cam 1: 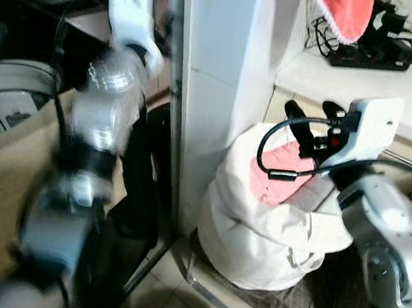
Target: Clothes washing
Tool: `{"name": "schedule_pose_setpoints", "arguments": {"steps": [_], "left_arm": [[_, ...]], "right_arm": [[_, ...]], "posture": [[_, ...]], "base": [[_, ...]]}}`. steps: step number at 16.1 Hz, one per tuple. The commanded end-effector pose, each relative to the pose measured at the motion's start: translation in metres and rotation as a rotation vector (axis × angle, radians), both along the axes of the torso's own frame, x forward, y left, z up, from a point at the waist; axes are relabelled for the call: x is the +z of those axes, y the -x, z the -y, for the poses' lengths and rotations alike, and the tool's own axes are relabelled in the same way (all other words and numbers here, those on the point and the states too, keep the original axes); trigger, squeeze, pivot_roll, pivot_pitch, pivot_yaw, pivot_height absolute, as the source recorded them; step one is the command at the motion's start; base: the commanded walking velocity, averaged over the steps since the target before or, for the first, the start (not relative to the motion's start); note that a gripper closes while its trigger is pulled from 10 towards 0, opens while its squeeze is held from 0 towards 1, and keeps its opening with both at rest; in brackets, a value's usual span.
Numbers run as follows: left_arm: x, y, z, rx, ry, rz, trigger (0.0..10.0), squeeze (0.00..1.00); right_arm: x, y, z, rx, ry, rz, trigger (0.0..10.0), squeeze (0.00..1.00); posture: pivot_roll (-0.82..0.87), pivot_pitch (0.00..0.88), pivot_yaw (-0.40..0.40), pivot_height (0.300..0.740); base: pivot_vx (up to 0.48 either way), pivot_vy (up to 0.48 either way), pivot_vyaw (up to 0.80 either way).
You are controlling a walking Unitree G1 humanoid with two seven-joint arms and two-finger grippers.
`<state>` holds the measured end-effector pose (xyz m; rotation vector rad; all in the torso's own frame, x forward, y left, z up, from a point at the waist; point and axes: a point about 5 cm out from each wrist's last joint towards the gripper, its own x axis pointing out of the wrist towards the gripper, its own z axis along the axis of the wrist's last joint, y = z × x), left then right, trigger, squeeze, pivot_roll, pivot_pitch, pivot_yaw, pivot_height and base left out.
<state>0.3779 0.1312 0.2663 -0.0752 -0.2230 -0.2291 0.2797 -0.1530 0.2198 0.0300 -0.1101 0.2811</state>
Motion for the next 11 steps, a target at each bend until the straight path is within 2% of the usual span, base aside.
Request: {"name": "schedule_pose_setpoints", "arguments": {"steps": [1, 2, 3, 5, 6, 7, 8, 11], "left_arm": [[-0.015, 0.020, 0.003, -0.091, 0.049, -0.016, 10.0, 0.00], [-0.025, 0.028, 0.002, -0.087, 0.028, -0.033, 10.0, 0.00], [-0.043, 0.041, 0.001, -0.040, -0.032, -0.097, 10.0, 0.00], [-0.033, 0.055, 0.005, -0.057, -0.030, 0.006, 10.0, 0.00], [-0.026, 0.063, 0.005, -0.056, 0.011, 0.038, 10.0, 0.00], [-0.023, 0.068, 0.006, -0.067, 0.010, 0.046, 10.0, 0.00], [-0.023, 0.074, 0.006, -0.061, -0.025, 0.050, 10.0, 0.00], [-0.027, 0.084, 0.008, -0.068, -0.069, 0.036, 10.0, 0.00]], "right_arm": [[0.003, 0.004, -0.003, -0.006, -0.010, 0.036, 10.0, 0.00], [0.002, 0.005, -0.004, -0.005, -0.018, 0.038, 10.0, 0.00], [0.002, 0.008, -0.007, 0.007, -0.059, 0.052, 10.0, 0.00], [0.007, 0.009, -0.012, 0.041, -0.085, 0.086, 10.0, 0.00], [0.009, 0.010, -0.015, 0.060, -0.094, 0.097, 10.0, 0.00], [0.011, 0.010, -0.017, 0.079, -0.104, 0.110, 10.0, 0.00], [0.013, 0.011, -0.021, 0.102, -0.119, 0.123, 10.0, 0.00], [0.012, 0.013, -0.028, 0.146, -0.133, 0.120, 10.0, 0.00]], "posture": [[-0.10, 0.000, 0.075, 0.740], [-0.10, 0.000, 0.075, 0.740], [-0.10, 0.000, 0.069, 0.740], [-0.09, 0.000, 0.058, 0.740], [-0.09, 0.000, 0.058, 0.740], [-0.08, 0.000, 0.050, 0.740], [-0.08, 0.000, 0.050, 0.740], [-0.07, 0.000, 0.038, 0.740]], "base": [[0.000, 0.000, 0.80], [0.000, 0.000, 0.80], [0.000, 0.000, 0.80], [0.000, 0.000, 0.80], [0.000, 0.000, 0.80], [0.000, 0.000, 0.80], [0.000, 0.000, 0.80], [0.000, 0.000, 0.80]]}}
